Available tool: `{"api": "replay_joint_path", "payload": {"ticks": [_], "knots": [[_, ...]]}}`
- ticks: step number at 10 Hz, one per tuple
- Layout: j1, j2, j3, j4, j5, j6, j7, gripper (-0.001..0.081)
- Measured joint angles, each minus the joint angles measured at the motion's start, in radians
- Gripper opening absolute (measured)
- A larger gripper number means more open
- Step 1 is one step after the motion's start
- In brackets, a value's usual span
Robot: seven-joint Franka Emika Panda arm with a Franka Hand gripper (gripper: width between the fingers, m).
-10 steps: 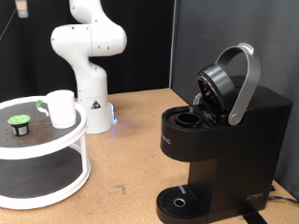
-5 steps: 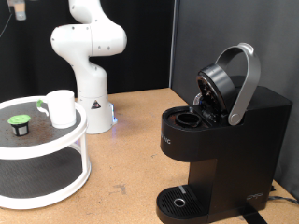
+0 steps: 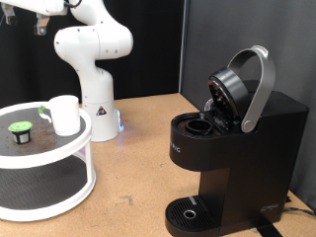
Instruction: Make a cup of coffee with the keurig machine
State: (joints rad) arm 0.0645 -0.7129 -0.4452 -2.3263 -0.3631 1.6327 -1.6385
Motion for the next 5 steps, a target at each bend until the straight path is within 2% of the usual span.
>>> {"api": "replay_joint_path", "payload": {"ticks": [1, 2, 3, 5], "knots": [[0.001, -0.005, -0.006, -0.003, 0.013, 0.005, -0.014, 0.0807], [0.012, -0.012, -0.029, -0.003, 0.054, 0.006, -0.086, 0.0807], [0.032, -0.017, -0.067, -0.002, 0.089, 0.006, -0.183, 0.0807], [0.067, -0.014, -0.129, -0.002, 0.089, -0.008, -0.362, 0.0807]]}}
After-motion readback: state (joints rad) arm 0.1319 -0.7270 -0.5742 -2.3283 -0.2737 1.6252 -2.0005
